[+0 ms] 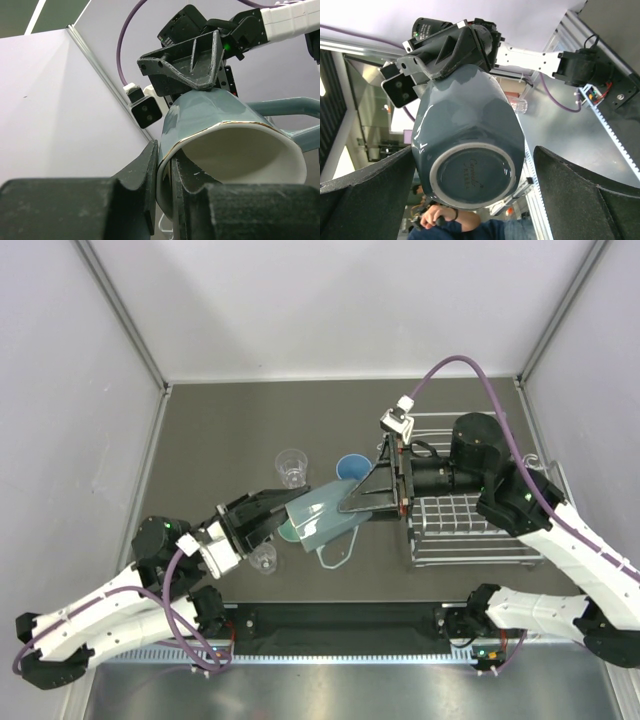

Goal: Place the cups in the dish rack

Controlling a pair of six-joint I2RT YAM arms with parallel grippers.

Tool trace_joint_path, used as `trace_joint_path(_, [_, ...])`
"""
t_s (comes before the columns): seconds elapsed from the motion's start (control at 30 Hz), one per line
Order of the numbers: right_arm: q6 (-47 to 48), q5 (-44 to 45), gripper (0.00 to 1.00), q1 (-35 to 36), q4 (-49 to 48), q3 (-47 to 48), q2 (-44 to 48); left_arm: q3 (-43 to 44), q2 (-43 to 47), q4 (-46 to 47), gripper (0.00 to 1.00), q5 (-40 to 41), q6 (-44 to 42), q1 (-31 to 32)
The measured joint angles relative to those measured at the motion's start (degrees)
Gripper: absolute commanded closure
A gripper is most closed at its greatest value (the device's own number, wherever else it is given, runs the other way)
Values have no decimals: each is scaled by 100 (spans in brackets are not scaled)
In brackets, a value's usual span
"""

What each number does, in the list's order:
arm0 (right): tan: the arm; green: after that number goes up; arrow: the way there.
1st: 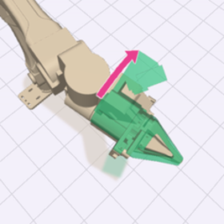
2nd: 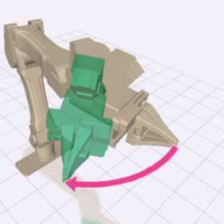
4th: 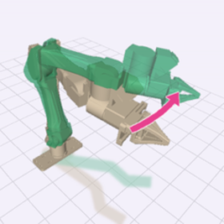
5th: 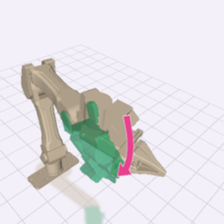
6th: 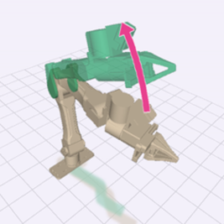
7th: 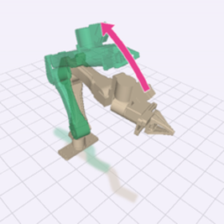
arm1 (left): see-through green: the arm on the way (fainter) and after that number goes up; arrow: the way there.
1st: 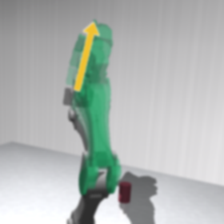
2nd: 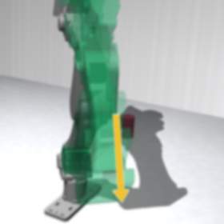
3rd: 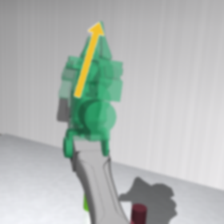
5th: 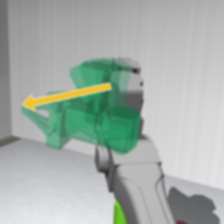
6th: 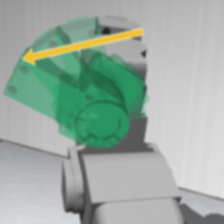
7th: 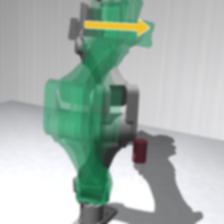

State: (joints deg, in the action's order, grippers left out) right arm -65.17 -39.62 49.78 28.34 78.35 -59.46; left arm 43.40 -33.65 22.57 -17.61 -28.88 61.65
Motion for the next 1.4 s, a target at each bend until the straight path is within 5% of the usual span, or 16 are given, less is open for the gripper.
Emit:
trace_joint_path(0.47, [-695,-127,0,0,-413,-192,-28,0,-125,92,100,-278,48,0])
trace_joint_path(0.77, [-946,-188,13,0,-695,-387,-22,0,-214,195,100,-304,85,0])
trace_joint_path(0.87, [-977,-203,35,0,-774,-413,-17,0,-249,245,100,-299,129,0])
trace_joint_path(0.9, [-990,-214,51,0,-798,-415,-17,0,-249,278,100,-297,136,0])
trace_joint_path(1.07, [-1119,-243,100,0,-1029,-562,35,-2,-249,315,100,-295,184,-2])
trace_joint_path(1.2, [-1158,-234,100,0,-1075,-599,59,-2,-245,308,100,-271,216,-2])
trace_joint_path(1.33, [-1161,-190,100,-2,-1095,-643,70,-2,-208,223,77,-210,245,0])
trace_joint_path(1.4, [-1110,-166,100,-7,-1084,-647,79,-7,-175,184,57,-136,262,0])
